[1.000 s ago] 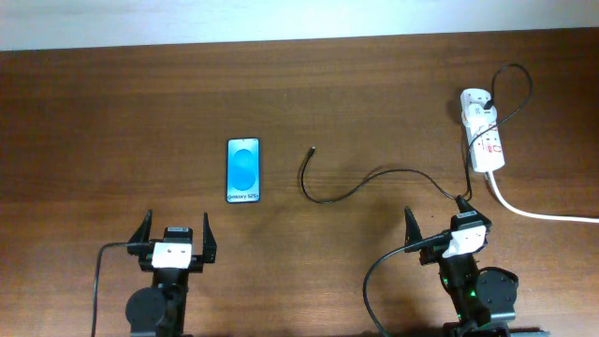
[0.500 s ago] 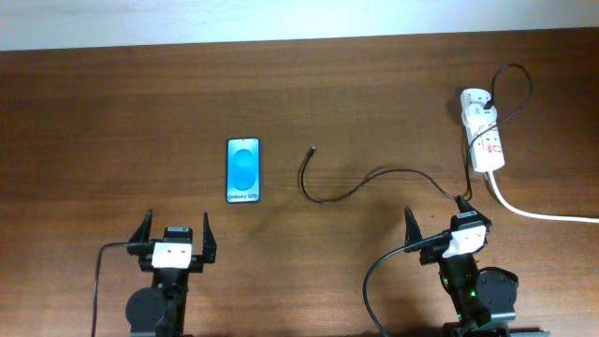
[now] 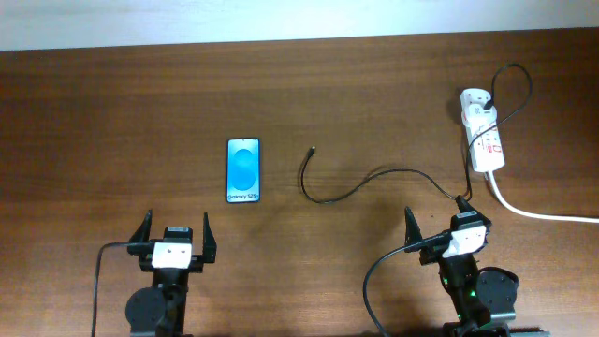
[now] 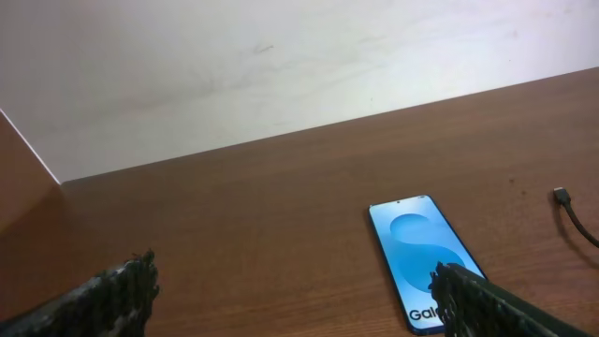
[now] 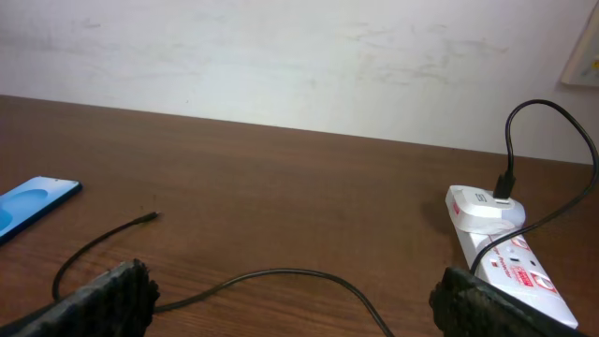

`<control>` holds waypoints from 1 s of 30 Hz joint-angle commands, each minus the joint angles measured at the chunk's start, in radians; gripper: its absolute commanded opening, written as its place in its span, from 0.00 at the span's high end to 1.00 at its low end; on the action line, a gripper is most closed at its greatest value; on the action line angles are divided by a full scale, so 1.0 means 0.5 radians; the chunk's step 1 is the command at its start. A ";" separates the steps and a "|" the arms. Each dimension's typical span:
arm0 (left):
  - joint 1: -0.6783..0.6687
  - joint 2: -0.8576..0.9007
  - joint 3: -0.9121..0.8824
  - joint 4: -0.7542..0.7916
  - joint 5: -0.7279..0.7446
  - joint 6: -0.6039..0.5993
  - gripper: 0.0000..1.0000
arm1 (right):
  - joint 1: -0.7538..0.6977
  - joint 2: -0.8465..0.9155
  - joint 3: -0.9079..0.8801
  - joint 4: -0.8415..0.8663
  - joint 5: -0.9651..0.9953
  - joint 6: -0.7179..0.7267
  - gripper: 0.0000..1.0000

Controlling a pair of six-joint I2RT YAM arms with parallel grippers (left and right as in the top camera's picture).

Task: Plug charger to phone and switch on socket

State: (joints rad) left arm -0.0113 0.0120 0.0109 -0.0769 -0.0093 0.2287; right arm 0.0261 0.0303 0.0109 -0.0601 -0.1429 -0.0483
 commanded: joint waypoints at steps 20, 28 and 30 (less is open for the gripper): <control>0.011 -0.010 -0.003 0.121 0.119 0.024 0.01 | 0.013 0.007 -0.011 -0.012 -0.005 0.006 0.02; 0.011 -0.010 -0.003 0.291 0.117 0.024 0.01 | 0.013 0.007 -0.011 -0.012 -0.005 0.007 0.01; 0.011 -0.010 -0.003 0.340 0.117 0.024 0.01 | 0.013 0.007 -0.011 -0.012 -0.005 0.006 0.02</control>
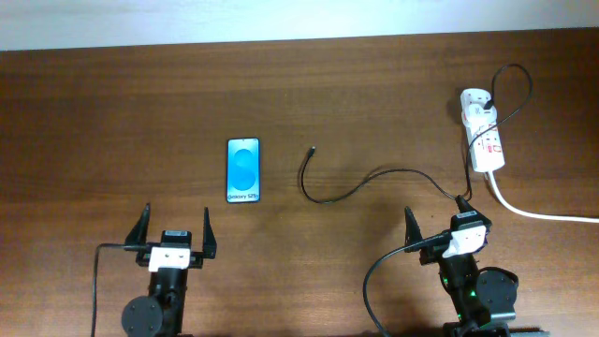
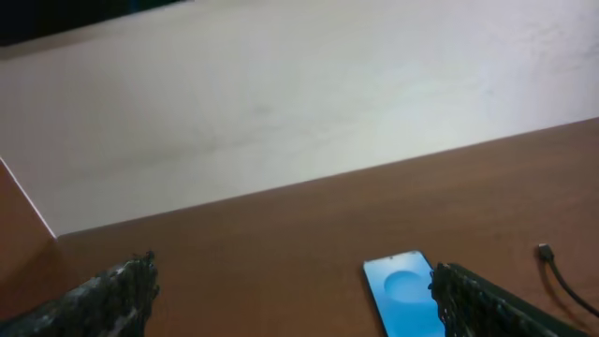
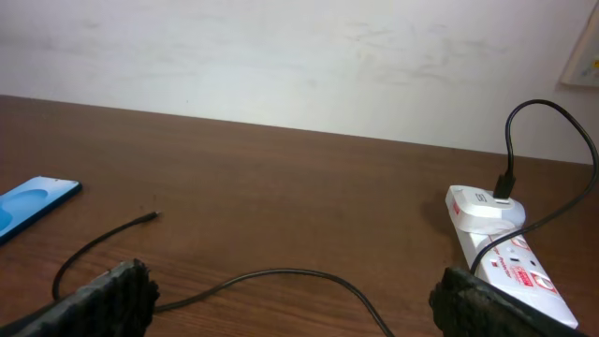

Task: Plug charger to phone and switch on socket

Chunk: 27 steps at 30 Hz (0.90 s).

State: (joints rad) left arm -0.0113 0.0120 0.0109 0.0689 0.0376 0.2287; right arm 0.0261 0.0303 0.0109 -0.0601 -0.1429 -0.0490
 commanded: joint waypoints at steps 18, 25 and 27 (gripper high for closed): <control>0.011 0.259 0.127 0.192 0.166 0.025 0.01 | 0.013 0.007 -0.011 -0.012 -0.005 0.008 0.02; 0.011 0.745 0.463 0.192 0.216 0.027 0.01 | 0.013 0.007 -0.011 -0.012 -0.005 0.008 0.02; 0.011 0.932 0.584 0.191 0.255 0.027 0.01 | 0.013 0.007 -0.011 -0.012 -0.005 0.008 0.02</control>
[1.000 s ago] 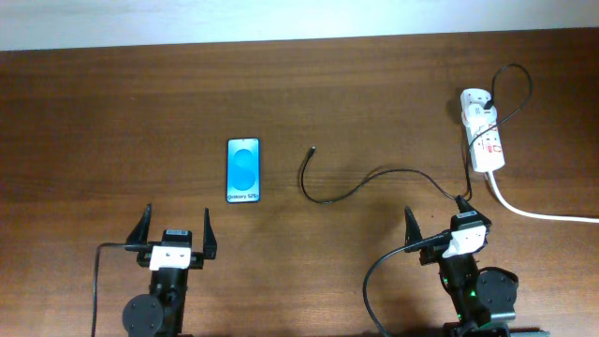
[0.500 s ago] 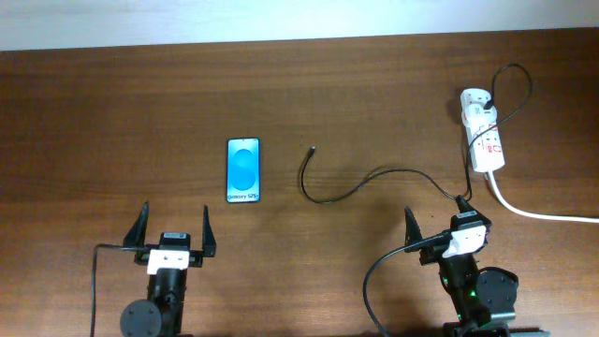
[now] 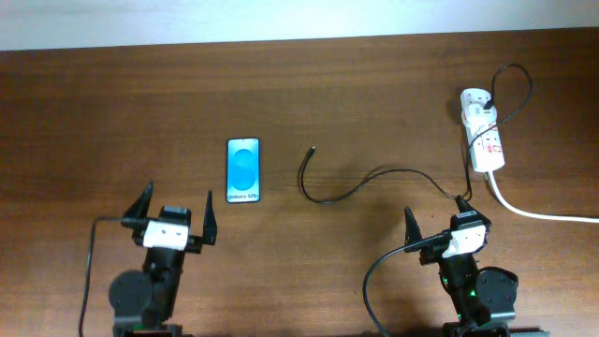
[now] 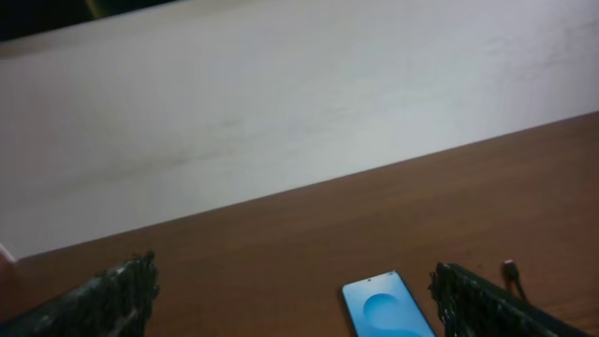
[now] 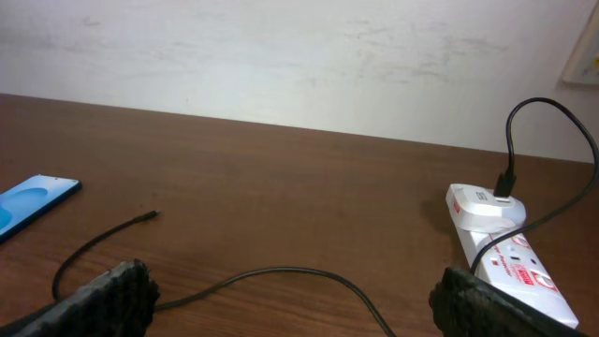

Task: Plug charger to phone and switch on socket
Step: 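Move the left gripper over the phone and lower onto it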

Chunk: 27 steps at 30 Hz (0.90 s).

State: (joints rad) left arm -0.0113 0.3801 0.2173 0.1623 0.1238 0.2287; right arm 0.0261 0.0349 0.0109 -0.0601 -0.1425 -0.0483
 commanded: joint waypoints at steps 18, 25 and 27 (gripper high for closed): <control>0.011 1.920 1.794 -0.886 0.668 0.025 0.01 | 0.013 -0.002 -0.011 -0.012 -0.006 0.006 0.02; 0.010 2.601 2.736 -1.672 0.739 0.027 0.01 | 0.013 -0.002 -0.011 -0.012 -0.005 0.006 0.02; 0.010 2.718 2.911 -1.859 0.735 0.049 0.01 | 0.013 -0.002 -0.011 -0.012 -0.005 0.006 0.02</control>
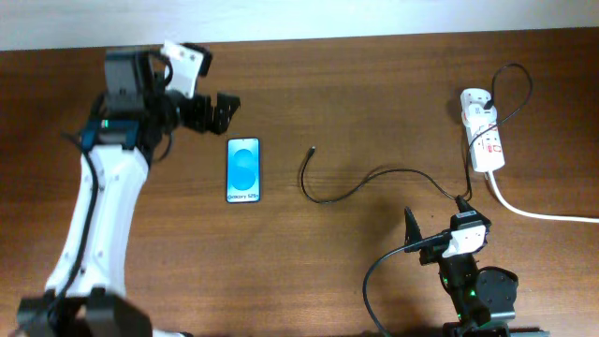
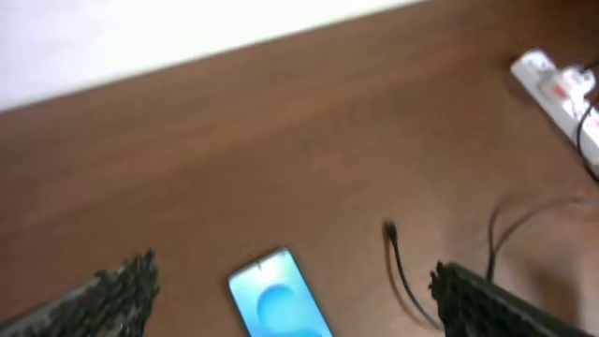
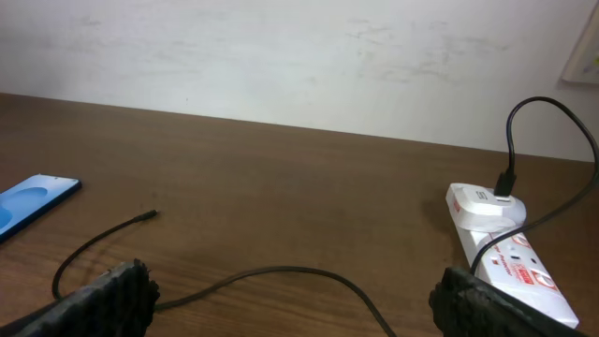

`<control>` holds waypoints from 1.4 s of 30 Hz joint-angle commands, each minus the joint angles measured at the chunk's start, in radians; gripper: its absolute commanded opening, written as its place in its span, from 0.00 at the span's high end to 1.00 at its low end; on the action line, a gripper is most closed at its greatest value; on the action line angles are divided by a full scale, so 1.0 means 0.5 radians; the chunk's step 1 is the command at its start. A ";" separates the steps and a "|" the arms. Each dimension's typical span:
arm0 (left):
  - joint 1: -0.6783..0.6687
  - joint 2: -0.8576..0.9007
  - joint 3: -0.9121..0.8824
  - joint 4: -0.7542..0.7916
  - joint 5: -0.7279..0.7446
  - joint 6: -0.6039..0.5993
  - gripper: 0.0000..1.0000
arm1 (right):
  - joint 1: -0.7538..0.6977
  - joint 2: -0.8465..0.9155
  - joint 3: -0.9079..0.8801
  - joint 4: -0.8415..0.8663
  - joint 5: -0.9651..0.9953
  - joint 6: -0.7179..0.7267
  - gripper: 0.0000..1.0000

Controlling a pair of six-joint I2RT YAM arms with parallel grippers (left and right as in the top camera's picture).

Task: Plug charger to phone and switch on socket
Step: 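Move the left gripper over the phone and lower onto it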

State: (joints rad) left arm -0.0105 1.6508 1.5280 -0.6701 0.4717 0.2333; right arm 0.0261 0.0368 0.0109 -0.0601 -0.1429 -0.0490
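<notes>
The phone (image 1: 243, 170) lies face up with a lit blue screen, left of centre; it also shows in the left wrist view (image 2: 279, 304) and the right wrist view (image 3: 33, 201). The black charger cable (image 1: 356, 192) curls across the table, its free plug (image 1: 312, 148) just right of the phone. It runs to a white adapter (image 1: 474, 98) on the white power strip (image 1: 484, 140). My left gripper (image 1: 211, 108) hangs open, raised above the table just beyond the phone's far end. My right gripper (image 1: 438, 223) rests open at the front edge, near the cable's middle.
The strip's white lead (image 1: 543, 213) runs off the right edge. A pale wall (image 3: 299, 56) borders the far side of the brown table (image 1: 374, 75). The left arm's links (image 1: 98, 206) stretch over the table's left part.
My left arm has left its place at the front edge and now reaches out high over the table, its camera looking down on the phone and the cable plug. The right arm has not moved.
Both grippers first sat open at the front edge, phone and cable lying apart. The left wrist view then tilted upward and swung slightly right. Now the left gripper is raised beyond the phone. Phone, cable and strip lie where they were.
</notes>
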 commanded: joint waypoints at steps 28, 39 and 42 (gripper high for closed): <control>-0.301 0.697 0.445 -0.478 -0.706 -0.684 0.02 | 0.013 -0.006 -0.011 -0.012 -0.005 0.008 0.01; -0.423 1.073 0.445 -0.632 -0.787 -0.813 0.02 | 0.013 -0.006 -0.011 -0.012 -0.005 0.008 0.02; -0.459 1.109 0.445 -0.652 -0.907 -0.857 0.01 | 0.013 -0.006 -0.011 -0.012 -0.005 0.008 0.01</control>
State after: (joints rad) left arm -0.2241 2.1777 1.7386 -0.9867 0.0917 -0.1444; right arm 0.0261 0.0368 0.0109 -0.0601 -0.1429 -0.0490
